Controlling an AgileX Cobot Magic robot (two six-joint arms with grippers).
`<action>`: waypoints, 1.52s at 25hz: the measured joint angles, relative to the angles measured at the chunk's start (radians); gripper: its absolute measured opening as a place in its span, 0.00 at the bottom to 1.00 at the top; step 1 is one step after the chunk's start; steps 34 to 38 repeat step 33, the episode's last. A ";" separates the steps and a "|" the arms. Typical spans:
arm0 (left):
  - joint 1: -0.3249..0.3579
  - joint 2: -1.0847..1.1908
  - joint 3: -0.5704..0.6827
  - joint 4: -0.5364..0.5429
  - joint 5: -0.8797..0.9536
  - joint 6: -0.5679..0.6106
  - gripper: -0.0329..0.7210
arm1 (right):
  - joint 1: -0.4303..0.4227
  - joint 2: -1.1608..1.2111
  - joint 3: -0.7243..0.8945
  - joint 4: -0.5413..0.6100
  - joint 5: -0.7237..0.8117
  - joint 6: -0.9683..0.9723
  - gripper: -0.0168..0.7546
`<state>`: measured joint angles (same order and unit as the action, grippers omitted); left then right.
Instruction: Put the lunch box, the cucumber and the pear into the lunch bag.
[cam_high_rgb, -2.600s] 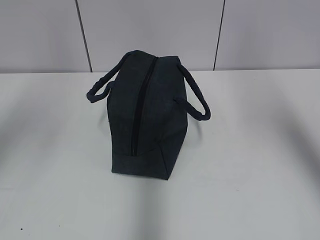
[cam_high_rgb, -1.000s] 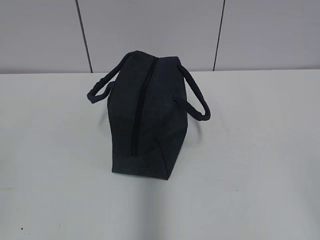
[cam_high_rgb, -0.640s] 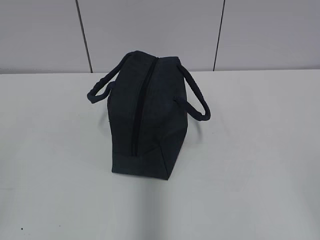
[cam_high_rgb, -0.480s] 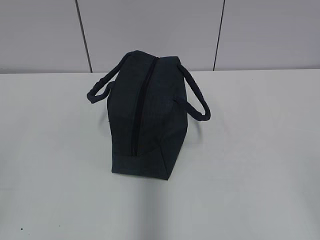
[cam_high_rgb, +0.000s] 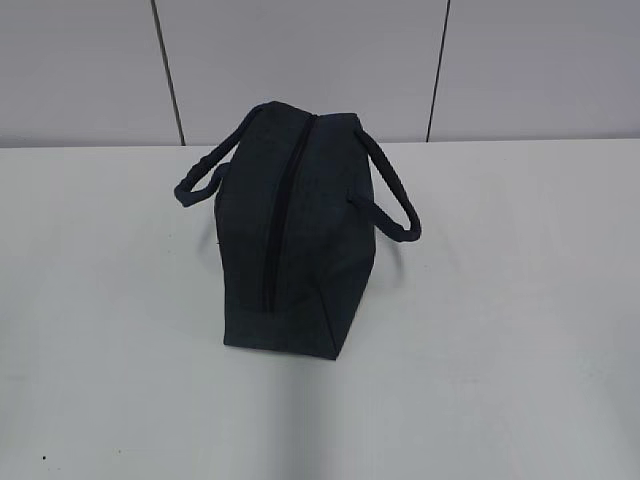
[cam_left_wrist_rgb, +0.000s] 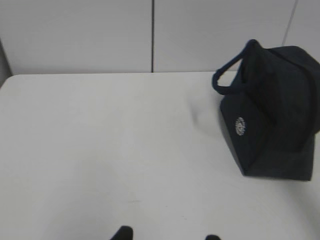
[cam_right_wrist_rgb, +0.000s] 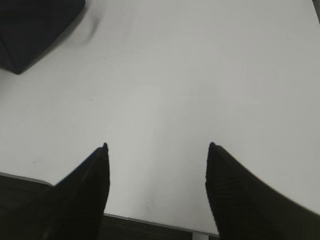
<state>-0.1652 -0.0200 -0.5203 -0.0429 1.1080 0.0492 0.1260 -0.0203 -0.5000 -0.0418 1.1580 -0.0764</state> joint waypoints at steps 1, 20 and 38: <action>0.028 0.000 0.000 -0.001 0.000 0.000 0.41 | -0.007 0.000 0.000 0.000 0.000 0.000 0.64; 0.180 0.000 0.000 -0.001 0.000 0.000 0.37 | -0.061 0.000 0.000 0.000 -0.001 0.000 0.63; 0.180 0.000 0.000 -0.001 0.000 0.000 0.36 | -0.061 0.000 0.000 0.000 -0.002 0.000 0.63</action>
